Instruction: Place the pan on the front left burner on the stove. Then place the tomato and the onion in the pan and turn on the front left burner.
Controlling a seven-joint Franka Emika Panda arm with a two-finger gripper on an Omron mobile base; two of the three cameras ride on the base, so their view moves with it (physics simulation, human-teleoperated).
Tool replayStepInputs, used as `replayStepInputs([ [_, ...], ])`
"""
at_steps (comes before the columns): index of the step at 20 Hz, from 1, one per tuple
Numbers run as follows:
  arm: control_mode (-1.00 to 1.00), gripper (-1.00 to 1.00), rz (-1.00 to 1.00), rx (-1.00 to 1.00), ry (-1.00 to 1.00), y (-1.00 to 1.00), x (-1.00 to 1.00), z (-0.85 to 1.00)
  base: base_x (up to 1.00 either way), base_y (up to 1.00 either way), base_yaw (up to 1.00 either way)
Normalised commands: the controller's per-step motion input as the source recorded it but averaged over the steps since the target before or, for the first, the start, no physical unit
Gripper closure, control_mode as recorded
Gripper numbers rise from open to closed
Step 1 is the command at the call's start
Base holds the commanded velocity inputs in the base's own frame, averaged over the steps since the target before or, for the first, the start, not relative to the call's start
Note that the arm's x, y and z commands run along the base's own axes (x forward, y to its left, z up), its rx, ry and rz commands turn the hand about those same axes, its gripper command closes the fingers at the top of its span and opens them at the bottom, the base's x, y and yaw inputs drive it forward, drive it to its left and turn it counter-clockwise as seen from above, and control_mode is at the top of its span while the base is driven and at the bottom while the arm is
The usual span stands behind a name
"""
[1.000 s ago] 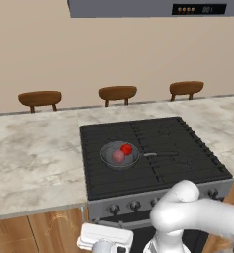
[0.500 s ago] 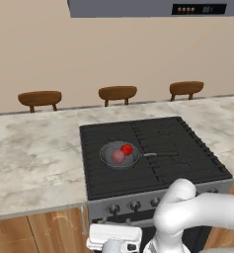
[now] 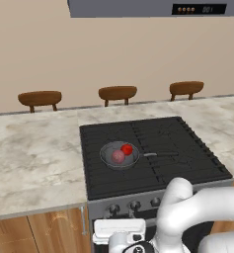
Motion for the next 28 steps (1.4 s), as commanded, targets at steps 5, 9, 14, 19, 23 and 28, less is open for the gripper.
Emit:
replayStepInputs([
  [5, -1.0, -1.0, 0.03, 0.03, 0.0, 0.0, 0.24, -0.05, 0.0, 0.0, 0.0],
  [9, -1.0, -1.0, 0.02, 0.03, 0.06, 0.0, 0.19, -0.19, 0.0, 0.0, 0.0],
  [14, -1.0, -1.0, 0.03, 0.05, 0.08, 0.0, 0.19, -0.26, 0.0, 0.0, 0.0],
  [19, -1.0, -1.0, 0.03, 0.06, 0.05, 0.0, 0.21, -0.19, 0.0, 0.0, 0.0],
  [23, -1.0, -1.0, 0.0, 0.05, 0.06, 0.0, 0.13, -0.16, 0.0, 0.0, 0.0],
  [28, -1.0, -1.0, -0.01, 0.02, 0.07, 0.0, 0.0, -0.15, 0.0, 0.0, 0.0],
])
